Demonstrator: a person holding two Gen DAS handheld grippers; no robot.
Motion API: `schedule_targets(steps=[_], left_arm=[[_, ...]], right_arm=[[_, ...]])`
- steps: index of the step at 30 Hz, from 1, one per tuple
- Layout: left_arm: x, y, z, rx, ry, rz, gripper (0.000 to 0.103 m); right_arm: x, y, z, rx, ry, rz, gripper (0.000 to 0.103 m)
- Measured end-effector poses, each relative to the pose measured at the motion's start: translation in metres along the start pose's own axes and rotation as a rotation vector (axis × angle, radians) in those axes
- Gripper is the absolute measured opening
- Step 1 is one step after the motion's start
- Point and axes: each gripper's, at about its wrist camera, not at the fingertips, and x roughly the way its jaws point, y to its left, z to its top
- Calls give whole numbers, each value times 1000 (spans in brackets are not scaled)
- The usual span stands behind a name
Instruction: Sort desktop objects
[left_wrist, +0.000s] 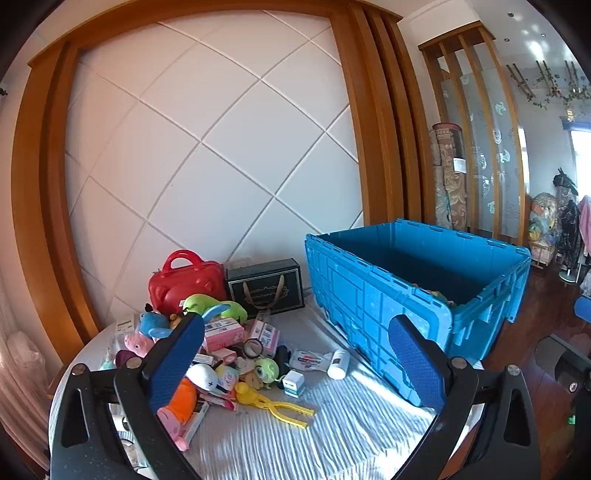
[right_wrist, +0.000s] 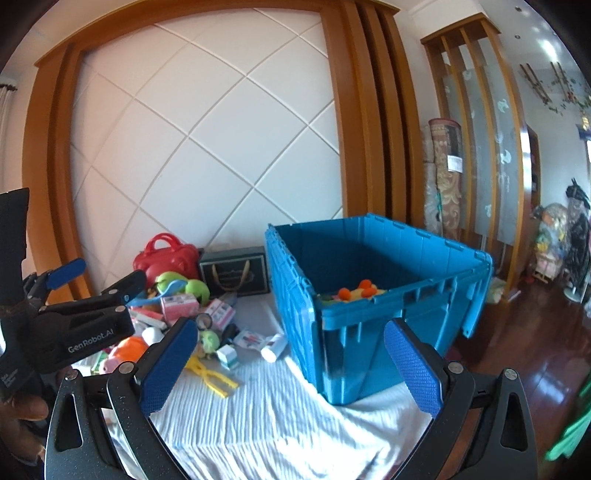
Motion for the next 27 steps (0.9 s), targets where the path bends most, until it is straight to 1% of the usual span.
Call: schedule_targets(steps=[3,5,9,11,18,24,27], left_arm=[[-12,-6,3,-8,-20,-12,102],[-17,-5,4,-12,-25,-37,102],[-23,-1,2,14,-26,-67,102],[-27,3,0,30,-14,-74,102],[-32,38,-2,32,-9,-69,102],[-39,60,-6,47,-30,-114,102],[-44,67,-6,44,-48,-88,102]], right_arm=[[-19,2,0,-37,-22,-25,103],[-27,2,3,-40,-39,-37,103],[-34,9,4,-28,-48,-50,103],[-34,16,3,-32,-42,-55,103],[-24,52,1,-31,-14,-11,103],[-20,82,-1,-58,-7,17,103],[-20,90,-1,-61,-7,19,103]])
